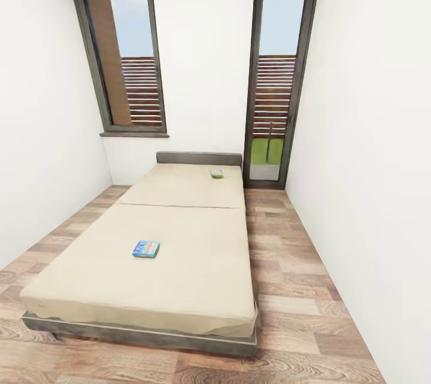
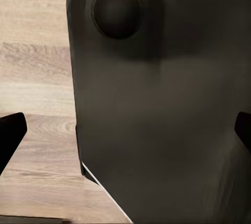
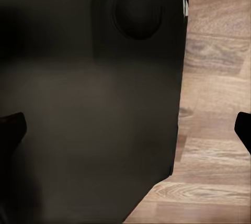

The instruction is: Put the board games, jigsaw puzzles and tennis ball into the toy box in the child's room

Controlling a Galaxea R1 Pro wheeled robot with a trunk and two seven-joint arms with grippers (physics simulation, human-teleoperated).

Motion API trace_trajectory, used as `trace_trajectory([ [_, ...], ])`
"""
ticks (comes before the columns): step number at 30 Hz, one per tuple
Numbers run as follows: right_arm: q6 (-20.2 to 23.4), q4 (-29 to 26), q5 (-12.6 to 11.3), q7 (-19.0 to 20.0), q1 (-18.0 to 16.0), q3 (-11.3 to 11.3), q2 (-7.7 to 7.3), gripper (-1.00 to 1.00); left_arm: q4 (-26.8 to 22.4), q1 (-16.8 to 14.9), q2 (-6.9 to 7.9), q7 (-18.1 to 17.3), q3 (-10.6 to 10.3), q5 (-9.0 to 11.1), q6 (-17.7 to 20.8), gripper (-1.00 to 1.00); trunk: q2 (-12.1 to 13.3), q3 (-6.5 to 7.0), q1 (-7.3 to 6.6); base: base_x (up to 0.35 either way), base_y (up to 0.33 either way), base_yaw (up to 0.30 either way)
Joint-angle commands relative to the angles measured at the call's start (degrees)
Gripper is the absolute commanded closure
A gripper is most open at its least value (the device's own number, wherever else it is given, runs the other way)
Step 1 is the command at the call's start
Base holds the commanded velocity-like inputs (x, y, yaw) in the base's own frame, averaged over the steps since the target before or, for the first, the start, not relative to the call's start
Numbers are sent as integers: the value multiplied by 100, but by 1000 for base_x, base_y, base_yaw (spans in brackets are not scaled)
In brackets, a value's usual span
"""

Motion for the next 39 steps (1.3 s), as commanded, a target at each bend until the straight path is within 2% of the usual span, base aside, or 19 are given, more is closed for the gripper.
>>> trace_trajectory([
  [1,0,0,0,0,-1,0,0,-100,0,-1,0,0,0,0,0,-100,-1,-3,0,0,0,0],
  [7,-9,0,-5,-9,-10,-17,-18,-100,5,-10,-12,-17,-8,-24,-11,-100,-1,-3,0,0,0,0],
  [10,-29,-23,-4,-9,-10,-19,80,-100,-53,-10,-65,-18,2,-25,-10,-100,-1,-3,0,0,0,0],
  [18,-86,-35,-16,-9,-10,-5,333,-100,-87,-10,-60,-18,24,-7,-19,-100,-1,-3,0,0,0,0],
  [33,-121,-35,-9,-9,-10,-23,321,-100,-88,-10,-53,-18,-18,-8,-26,-100,-1,-3,0,0,0,2],
  [39,-123,-35,11,-9,-10,5,332,-100,-88,-10,-53,-18,-38,-9,-26,-100,-1,-3,0,0,0,177],
])
